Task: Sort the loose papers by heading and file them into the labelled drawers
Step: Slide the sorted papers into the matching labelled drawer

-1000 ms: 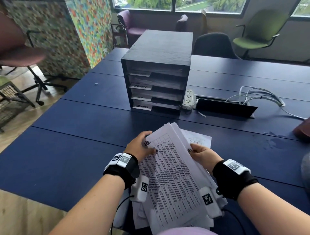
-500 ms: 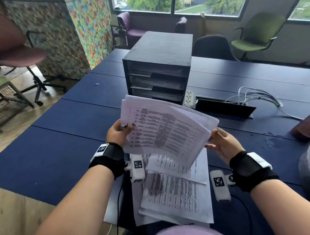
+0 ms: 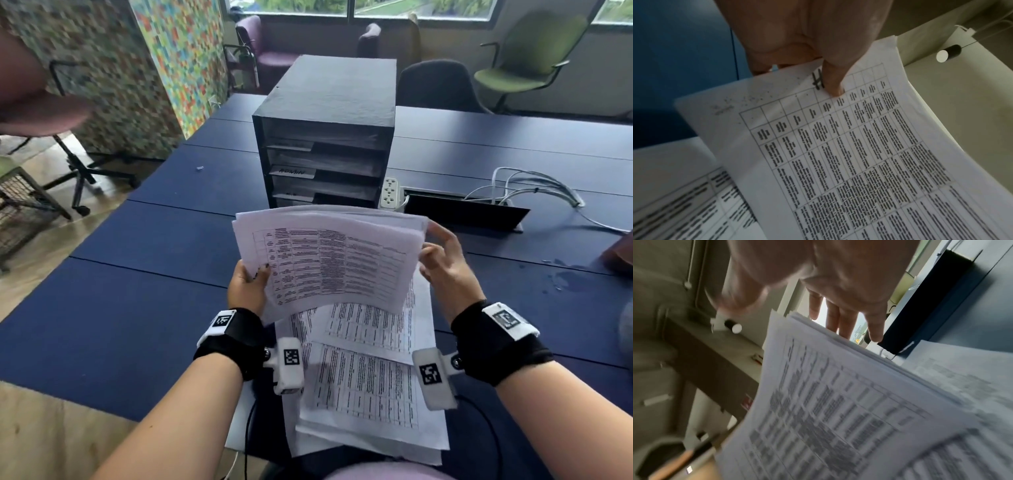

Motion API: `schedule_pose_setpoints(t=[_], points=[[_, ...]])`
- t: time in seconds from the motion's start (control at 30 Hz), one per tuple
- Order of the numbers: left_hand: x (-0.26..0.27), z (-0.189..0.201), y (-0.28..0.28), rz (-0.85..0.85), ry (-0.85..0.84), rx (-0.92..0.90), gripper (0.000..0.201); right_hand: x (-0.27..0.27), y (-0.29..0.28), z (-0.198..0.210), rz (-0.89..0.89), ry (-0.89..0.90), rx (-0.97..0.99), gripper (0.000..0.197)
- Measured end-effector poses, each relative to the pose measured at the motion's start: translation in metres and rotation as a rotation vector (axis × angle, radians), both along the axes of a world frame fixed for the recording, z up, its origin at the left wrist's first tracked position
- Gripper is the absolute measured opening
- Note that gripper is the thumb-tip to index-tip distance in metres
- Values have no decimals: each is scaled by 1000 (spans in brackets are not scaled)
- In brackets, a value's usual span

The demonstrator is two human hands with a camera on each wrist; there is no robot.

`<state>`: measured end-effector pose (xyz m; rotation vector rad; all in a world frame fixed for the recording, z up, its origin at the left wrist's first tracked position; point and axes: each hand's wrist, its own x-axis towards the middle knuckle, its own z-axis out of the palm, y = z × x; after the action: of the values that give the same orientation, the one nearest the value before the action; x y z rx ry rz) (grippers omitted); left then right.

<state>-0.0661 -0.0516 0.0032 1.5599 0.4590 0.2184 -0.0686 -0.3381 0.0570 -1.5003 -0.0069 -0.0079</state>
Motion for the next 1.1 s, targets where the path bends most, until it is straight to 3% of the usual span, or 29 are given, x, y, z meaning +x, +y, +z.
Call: schedule_pose_setpoints(t=[0.07,0.17,0.2,0.3,0.4,0.6,0.7,0.9,1.0,1.1], points=[[2,0,1,-42,-3,10,20,0,2,-9,-3,48,-171,74],[6,8,0,-83,-22,14,28,4,10,-22,-93,73,-332,35],[7,13,-1,-93,-55,7,27,6,13,-21,-142,61,-345,32],[14,19,-1,-115,-118,-29,25,11,19,-11,-243,22,-242,33],[23,19,8,-132,-120,-63,31,14,20,-8,-235,-33,-175,29],[36,4,20,-273,39,-71,38,15,28,-10,-298,12,-261,22],[39,-2,19,-283,104,-17,27,20,28,-6,-330,9,-286,23],[52,9,31,-328,84,64,30,23,28,14,-356,-57,-271,29],[60,26,38,-380,54,136,33,27,24,34,-343,-120,-549,30],[71,44,46,-446,11,152,35,29,28,52,-214,-221,-1053,21]])
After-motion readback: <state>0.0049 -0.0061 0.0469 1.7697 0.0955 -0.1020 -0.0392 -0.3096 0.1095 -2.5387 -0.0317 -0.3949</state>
